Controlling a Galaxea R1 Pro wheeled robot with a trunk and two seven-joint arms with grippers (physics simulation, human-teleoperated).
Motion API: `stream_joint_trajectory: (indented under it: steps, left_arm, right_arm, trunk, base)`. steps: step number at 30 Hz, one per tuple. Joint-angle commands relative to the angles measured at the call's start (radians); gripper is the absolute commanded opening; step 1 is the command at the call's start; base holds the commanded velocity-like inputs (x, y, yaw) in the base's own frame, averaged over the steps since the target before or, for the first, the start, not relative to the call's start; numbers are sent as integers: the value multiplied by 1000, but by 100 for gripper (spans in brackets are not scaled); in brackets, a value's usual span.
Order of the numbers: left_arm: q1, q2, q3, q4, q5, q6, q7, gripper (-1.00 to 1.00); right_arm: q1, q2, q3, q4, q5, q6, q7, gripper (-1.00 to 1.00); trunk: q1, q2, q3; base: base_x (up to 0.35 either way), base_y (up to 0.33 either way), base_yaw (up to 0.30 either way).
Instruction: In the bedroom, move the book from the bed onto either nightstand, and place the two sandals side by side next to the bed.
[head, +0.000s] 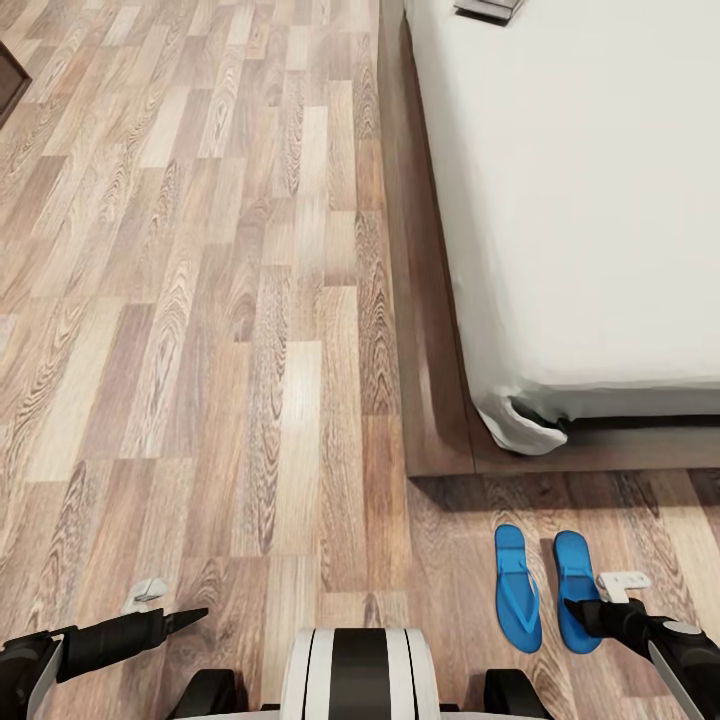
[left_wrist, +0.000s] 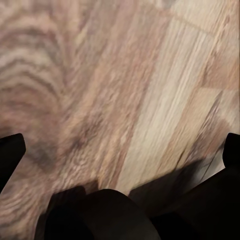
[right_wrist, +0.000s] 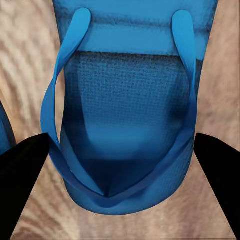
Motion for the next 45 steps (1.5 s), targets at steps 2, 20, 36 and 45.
stream_joint_trajectory:
  steps: [2, 20, 36, 45]
  left_arm:
    - [-1, -1, 7, -1, -10, 10, -7, 100]
    - [-1, -1, 7, -1, -10, 10, -7, 100]
    - [-1, -2, 7, -1, -10, 10, -6, 100]
    - [-1, -2, 6, -1, -10, 10, -6, 100]
  right_arm:
    - [2, 1, -3, 4, -10, 7, 1, -100]
    - [1, 1, -3, 4, -10, 7, 1, -100]
    - [1, 1, -3, 4, -10, 9, 1, -100]
    - [1, 1, -3, 3, -10, 72, 1, -100]
  trunk:
    - [0, 0, -1]
    - [-1, 1, 11]
    - [-1, 1, 11]
    - [-1, 1, 11]
  base:
    - [0, 0, 0]
    - [0, 0, 0]
    - [0, 0, 0]
    - [0, 0, 0]
